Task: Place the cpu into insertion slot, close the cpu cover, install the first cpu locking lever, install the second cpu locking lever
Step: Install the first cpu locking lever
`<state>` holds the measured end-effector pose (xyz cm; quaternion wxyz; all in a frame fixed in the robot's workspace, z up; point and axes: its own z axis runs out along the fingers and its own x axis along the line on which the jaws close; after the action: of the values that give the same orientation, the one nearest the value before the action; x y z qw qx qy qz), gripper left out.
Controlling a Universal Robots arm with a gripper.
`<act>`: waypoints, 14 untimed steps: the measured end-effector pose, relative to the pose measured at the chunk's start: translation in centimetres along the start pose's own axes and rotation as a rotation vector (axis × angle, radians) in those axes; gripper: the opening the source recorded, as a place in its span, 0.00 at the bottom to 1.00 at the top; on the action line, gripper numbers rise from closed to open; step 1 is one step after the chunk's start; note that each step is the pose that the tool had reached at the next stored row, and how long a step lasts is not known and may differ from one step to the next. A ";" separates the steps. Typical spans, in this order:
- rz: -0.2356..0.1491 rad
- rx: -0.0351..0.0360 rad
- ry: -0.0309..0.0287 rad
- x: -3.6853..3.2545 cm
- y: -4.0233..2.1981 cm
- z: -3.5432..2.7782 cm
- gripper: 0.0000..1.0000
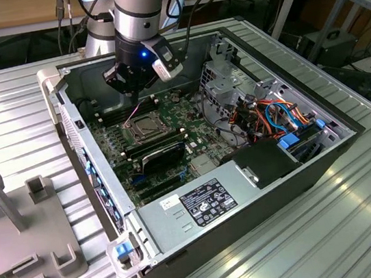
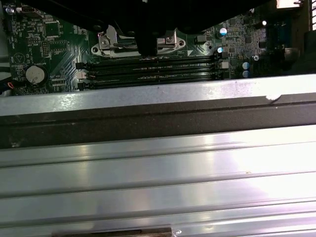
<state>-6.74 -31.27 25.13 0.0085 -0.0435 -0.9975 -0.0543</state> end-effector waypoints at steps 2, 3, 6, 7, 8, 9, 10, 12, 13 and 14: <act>0.000 -0.0002 0.0000 -0.12 0.00 0.10 0.11; 0.000 -0.0001 -0.0003 -0.24 -0.01 0.26 0.11; 0.000 0.0000 -0.0012 -0.54 -0.01 0.72 0.11; 0.000 0.0000 -0.0014 -0.71 -0.02 0.90 0.11; 0.000 0.0000 -0.0014 -0.84 -0.02 1.03 0.11; 0.000 0.0000 -0.0015 -1.10 -0.02 1.30 0.11; 0.000 -0.0001 -0.0018 -1.25 0.00 1.51 0.11; 0.000 0.0000 -0.0019 -1.55 0.03 1.89 0.11; 0.000 0.0001 -0.0019 -1.68 0.03 2.02 0.11; 0.000 0.0000 -0.0019 -1.85 0.03 2.20 0.11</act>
<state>-4.93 -31.15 22.92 0.0075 -0.0434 -0.9976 -0.0542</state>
